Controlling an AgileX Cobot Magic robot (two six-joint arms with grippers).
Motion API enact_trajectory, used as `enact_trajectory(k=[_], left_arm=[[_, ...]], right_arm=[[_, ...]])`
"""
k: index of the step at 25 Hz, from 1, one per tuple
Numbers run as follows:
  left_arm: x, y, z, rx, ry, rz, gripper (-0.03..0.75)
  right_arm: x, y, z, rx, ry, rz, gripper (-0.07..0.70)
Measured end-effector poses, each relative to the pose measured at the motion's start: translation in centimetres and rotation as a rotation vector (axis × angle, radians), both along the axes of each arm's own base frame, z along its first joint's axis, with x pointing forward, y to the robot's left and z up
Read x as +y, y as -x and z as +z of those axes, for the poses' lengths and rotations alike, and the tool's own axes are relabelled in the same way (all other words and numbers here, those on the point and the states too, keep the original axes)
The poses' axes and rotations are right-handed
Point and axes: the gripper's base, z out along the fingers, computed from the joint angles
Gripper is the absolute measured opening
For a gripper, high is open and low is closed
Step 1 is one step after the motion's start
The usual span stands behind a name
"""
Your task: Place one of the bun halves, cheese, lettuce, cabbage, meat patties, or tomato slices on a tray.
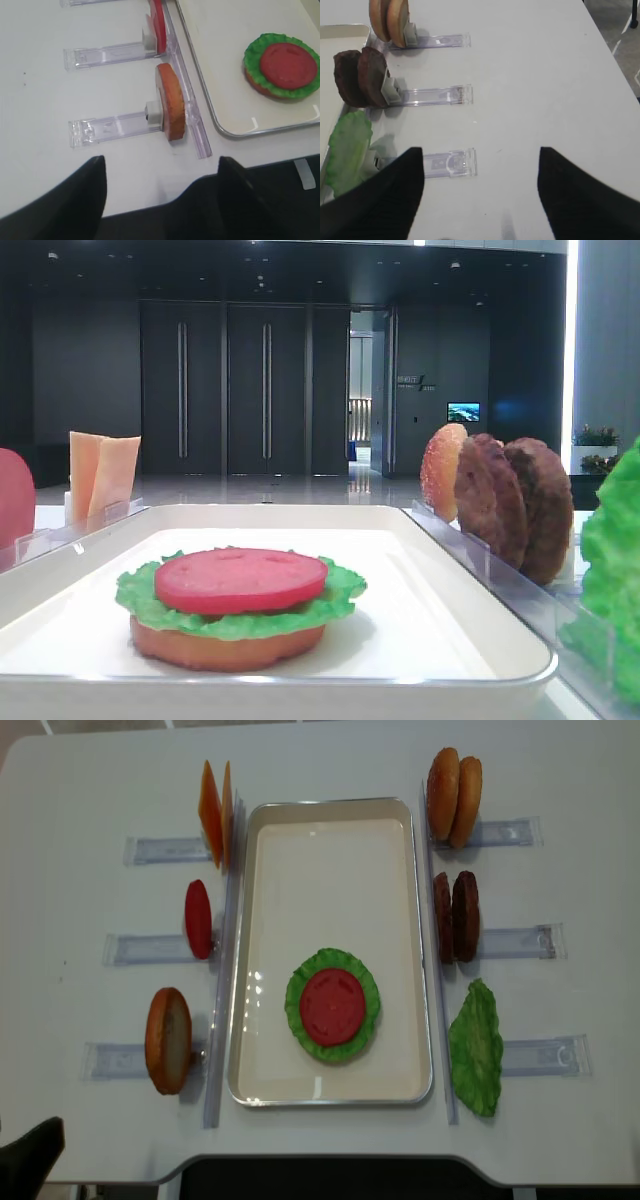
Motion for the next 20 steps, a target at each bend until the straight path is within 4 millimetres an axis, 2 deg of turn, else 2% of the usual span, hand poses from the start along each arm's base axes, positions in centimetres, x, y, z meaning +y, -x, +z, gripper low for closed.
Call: enact_trajectory(k=[6, 11, 20], left_arm=[[-0.2, 1.1, -2.1, -0.060, -0.026, -0.040, 0.524], [-0.3, 1.5, -2.2, -0.174, -0.034, -0.061, 0.524], [-0.2, 1.1, -2.3, -0.199, -0.025, -0.085, 0.524]], right_arm=[[0.0, 0.0, 0.0, 0.000, 0.000, 0.000, 0.462], [0.0, 0.0, 0.0, 0.000, 0.000, 0.000, 0.462], [0.0, 0.0, 0.0, 0.000, -0.001, 0.001, 0.462]])
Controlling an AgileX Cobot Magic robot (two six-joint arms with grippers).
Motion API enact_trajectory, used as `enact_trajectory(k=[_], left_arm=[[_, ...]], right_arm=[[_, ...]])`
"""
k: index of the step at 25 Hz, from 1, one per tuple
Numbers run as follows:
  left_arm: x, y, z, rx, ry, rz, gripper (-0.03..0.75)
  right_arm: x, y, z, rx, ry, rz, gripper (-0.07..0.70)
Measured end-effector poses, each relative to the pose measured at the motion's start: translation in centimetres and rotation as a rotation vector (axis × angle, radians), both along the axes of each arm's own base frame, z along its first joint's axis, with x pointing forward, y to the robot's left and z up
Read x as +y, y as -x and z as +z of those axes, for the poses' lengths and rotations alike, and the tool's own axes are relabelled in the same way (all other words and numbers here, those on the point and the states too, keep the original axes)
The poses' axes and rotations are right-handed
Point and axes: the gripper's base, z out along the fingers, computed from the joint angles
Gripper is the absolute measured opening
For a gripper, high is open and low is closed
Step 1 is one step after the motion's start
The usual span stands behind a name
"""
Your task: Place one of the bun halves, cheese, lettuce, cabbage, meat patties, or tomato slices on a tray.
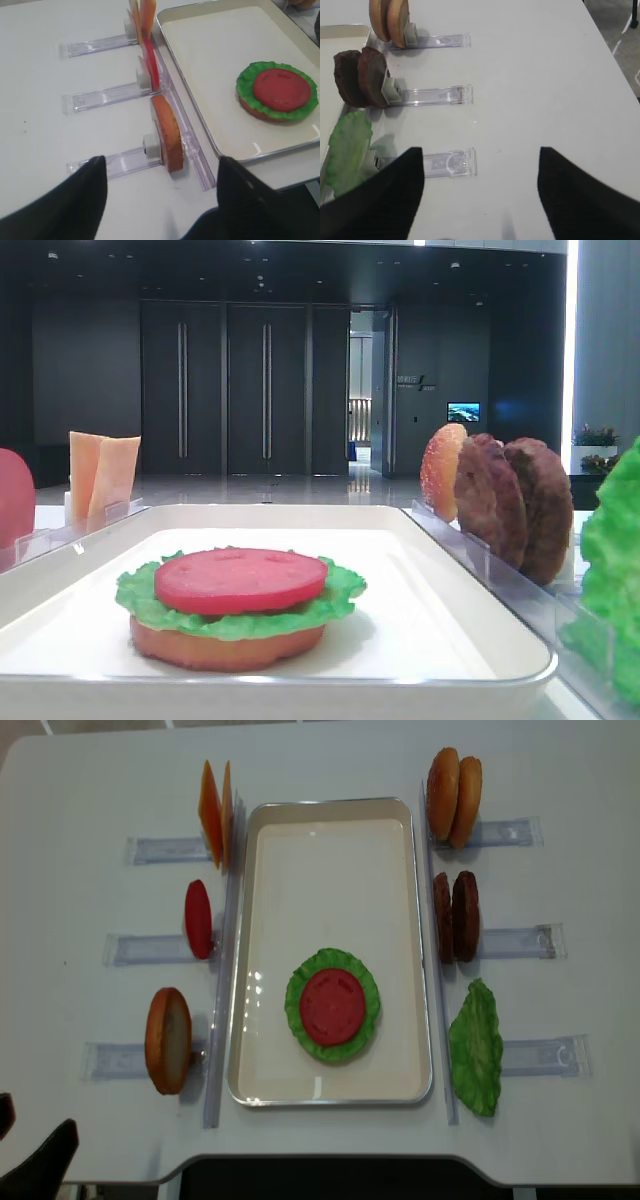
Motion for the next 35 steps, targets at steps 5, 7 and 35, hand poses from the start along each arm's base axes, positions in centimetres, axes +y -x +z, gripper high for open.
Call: enact_trajectory(k=[5, 7, 35], left_arm=[[0.03, 0.05, 0.01, 0.001, 0.005, -0.024, 0.524], [0.03, 0.05, 0.01, 0.001, 0.006, -0.023, 0.524], [0.03, 0.05, 0.01, 0.001, 0.009, -0.022, 0.517]], right_arm=[[0.02, 0.00, 0.00, 0.000, -0.002, 0.001, 0.462], [0.02, 0.00, 0.00, 0.000, -0.002, 0.001, 0.462], [0.02, 0.00, 0.00, 0.000, -0.002, 0.001, 0.461]])
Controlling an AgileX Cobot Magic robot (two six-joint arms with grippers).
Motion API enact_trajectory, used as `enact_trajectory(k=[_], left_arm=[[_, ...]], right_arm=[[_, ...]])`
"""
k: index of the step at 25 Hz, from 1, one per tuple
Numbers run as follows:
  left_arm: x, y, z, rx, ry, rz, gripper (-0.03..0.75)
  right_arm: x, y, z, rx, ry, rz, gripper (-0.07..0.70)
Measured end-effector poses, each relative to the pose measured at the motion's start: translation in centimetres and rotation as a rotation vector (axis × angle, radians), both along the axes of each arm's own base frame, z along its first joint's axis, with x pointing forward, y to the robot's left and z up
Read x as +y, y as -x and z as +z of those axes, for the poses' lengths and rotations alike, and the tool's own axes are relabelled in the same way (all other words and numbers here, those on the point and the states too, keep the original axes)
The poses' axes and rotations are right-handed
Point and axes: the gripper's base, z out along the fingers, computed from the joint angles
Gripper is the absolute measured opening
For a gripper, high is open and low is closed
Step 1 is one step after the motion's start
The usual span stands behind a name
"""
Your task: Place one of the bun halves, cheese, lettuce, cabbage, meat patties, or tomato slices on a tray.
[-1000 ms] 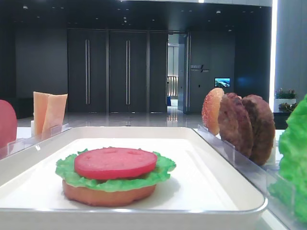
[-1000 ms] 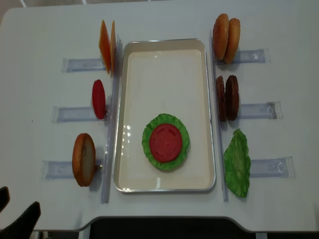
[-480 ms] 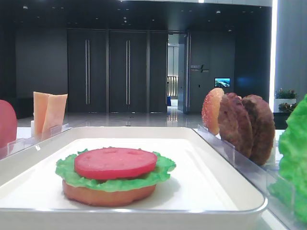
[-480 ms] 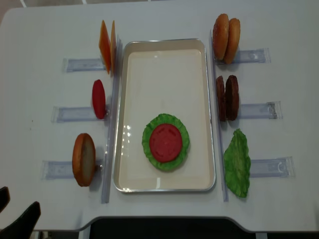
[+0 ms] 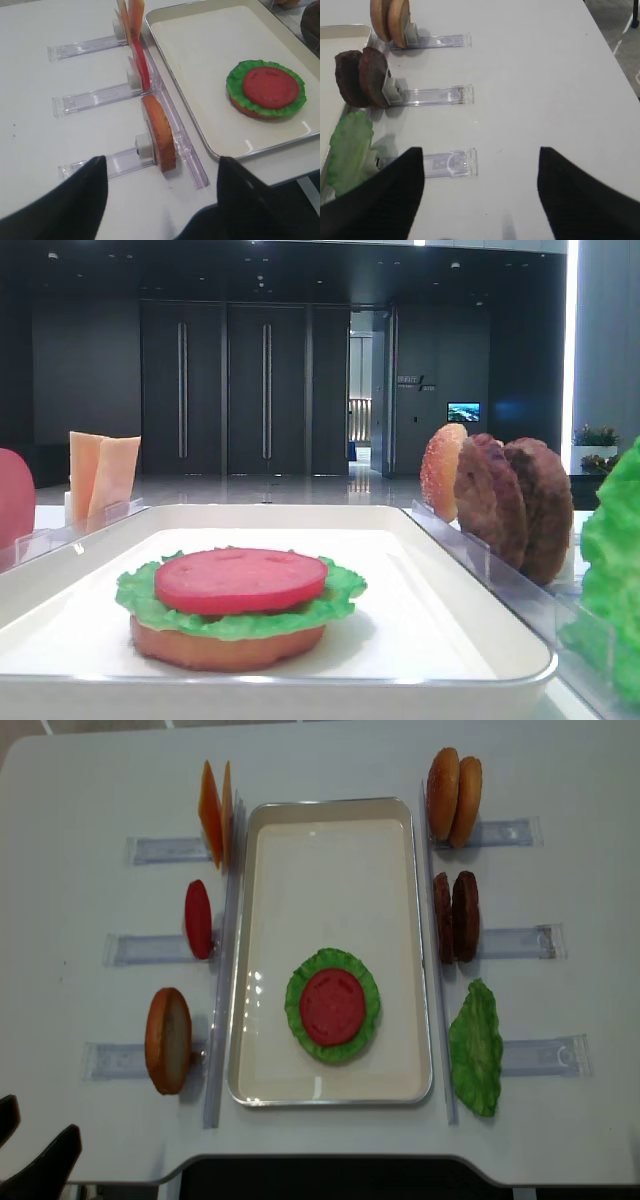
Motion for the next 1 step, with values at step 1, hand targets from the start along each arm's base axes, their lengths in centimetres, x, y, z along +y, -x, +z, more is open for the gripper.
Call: enact_trajectory(k=[1], left_arm=[[0.00, 0.00, 0.00, 0.000, 0.000, 0.000, 0.517]], right_arm=[[0.00, 0.00, 0.00, 0.000, 0.000, 0.000, 0.461]])
